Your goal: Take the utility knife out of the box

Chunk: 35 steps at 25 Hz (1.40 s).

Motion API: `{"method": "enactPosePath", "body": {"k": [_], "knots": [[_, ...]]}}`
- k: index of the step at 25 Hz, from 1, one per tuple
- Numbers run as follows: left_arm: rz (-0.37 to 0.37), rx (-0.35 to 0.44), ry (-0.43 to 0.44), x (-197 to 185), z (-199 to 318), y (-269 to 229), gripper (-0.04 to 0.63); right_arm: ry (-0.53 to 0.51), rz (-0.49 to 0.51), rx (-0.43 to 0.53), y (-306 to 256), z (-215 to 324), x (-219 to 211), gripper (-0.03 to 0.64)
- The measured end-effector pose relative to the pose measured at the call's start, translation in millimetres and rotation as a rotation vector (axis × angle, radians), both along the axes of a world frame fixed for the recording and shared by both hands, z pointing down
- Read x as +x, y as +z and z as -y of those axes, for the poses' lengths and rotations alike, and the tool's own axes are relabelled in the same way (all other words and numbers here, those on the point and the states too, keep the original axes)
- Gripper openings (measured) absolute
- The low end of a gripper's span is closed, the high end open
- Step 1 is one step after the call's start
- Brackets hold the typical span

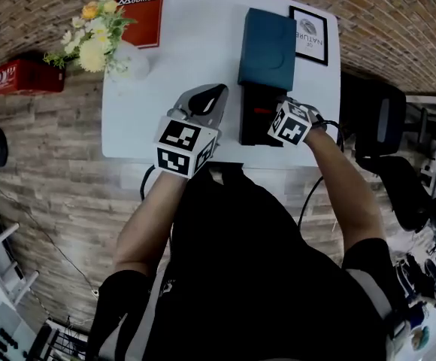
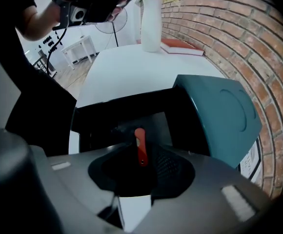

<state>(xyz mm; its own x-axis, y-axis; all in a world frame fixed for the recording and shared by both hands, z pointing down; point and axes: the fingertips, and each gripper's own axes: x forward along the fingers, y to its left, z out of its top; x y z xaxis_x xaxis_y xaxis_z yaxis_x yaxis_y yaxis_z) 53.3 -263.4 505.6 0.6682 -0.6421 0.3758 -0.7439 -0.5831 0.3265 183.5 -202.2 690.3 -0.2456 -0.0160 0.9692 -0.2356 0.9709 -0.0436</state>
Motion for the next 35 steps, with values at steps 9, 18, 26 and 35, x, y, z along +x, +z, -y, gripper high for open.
{"method": "enactPosePath", "body": {"k": [9,18,26,35], "knots": [[-0.015,0.012,-0.007,-7,-3,-7,0.008,-0.110,-0.144,-0.068,12,-9,6,0.109],[-0.024,0.010,-0.038,-19,-2,-9,0.008,-0.111,-0.175,-0.103,11,-8,2,0.109],[-0.024,-0.014,-0.032,-12,-9,-2,0.008,-0.145,-0.149,-0.019,13,-14,5,0.063],[-0.013,-0.019,-0.012,-4,-6,-6,0.008,-0.092,-0.086,0.016,6,-14,4,0.057]]}}
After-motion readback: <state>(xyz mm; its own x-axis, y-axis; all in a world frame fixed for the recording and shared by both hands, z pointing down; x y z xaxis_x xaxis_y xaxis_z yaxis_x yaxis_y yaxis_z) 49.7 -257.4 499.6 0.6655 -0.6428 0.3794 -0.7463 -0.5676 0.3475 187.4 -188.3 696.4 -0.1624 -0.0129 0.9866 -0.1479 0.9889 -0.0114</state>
